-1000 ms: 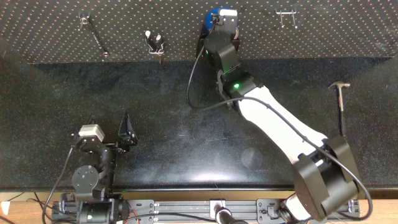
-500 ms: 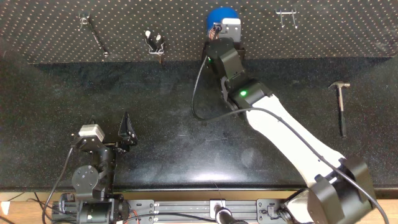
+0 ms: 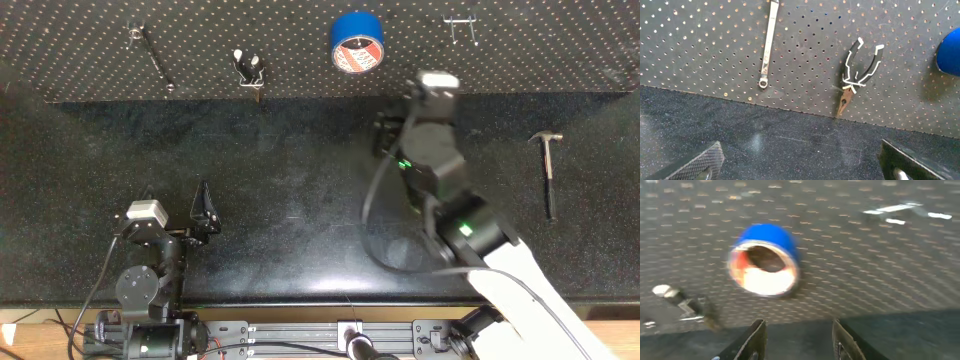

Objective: Place Tools Onto Pegboard

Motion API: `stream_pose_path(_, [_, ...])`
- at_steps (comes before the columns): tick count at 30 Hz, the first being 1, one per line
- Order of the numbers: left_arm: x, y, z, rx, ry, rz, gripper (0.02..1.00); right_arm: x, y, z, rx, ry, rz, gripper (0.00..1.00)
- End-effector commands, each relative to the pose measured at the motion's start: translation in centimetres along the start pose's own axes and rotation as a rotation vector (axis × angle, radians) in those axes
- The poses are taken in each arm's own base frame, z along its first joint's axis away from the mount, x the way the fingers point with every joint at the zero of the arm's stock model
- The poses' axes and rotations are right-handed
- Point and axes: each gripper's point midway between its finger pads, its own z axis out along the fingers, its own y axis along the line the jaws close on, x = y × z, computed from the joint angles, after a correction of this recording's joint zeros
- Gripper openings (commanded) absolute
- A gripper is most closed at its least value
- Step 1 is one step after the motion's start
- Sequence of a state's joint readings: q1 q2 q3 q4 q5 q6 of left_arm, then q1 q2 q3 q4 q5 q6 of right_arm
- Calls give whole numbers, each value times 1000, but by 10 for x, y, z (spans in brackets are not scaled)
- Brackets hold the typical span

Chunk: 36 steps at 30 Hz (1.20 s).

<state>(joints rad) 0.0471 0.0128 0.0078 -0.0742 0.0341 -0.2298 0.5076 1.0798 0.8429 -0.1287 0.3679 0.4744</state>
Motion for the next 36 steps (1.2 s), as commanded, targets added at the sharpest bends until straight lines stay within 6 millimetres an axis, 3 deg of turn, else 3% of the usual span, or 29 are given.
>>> stream_pose_path(1, [0, 2, 0, -7, -4, 2, 996, 13, -54, -27, 145, -25, 41, 450])
stream_pose_path(4, [0, 2, 0, -7, -4, 2, 996, 18, -96, -54, 270, 2, 101, 452])
stream_pose_path(8, [0, 2, 0, -7, -3, 2, 993, 33, -133, -85, 360, 87, 192, 450])
stream_pose_path(11, [0, 2, 0, -7, -4, 2, 996, 34, -159, -101, 448, 184, 238, 450])
stream_pose_path(13, [0, 2, 0, -7, -4, 2, 996, 36, -181, -115, 559, 284, 239, 450])
stream_pose_path(16, [0, 2, 0, -7, -4, 2, 996, 44, -212, -128, 701, 519, 184, 529])
stream_pose_path(18, [0, 2, 0, -7, -4, 2, 996, 46, -224, -119, 692, 651, 133, 542])
stream_pose_path(20, [0, 2, 0, -7, -4, 2, 996, 56, -228, -94, 591, 764, 181, 540])
stream_pose_path(22, [0, 2, 0, -7, -4, 2, 998, 63, -238, -86, 563, 806, 214, 542])
stream_pose_path(25, [0, 2, 0, -7, -4, 2, 996, 70, -257, -74, 513, 819, 270, 737])
stream_pose_path(26, [0, 2, 0, -7, -4, 2, 996, 70, -264, -69, 504, 810, 276, 860])
stream_pose_path(28, [0, 2, 0, -7, -4, 2, 993, 71, -287, -63, 524, 793, 290, 873])
stream_pose_path(30, [0, 2, 0, -7, -4, 2, 996, 75, -293, -56, 448, 807, 266, 888])
stream_pose_path(33, [0, 2, 0, -7, -4, 2, 998, 87, -287, -38, 218, 842, 124, 928])
stream_pose_path(36, [0, 2, 0, -7, -4, 2, 996, 100, -296, -37, 153, 917, -62, 980])
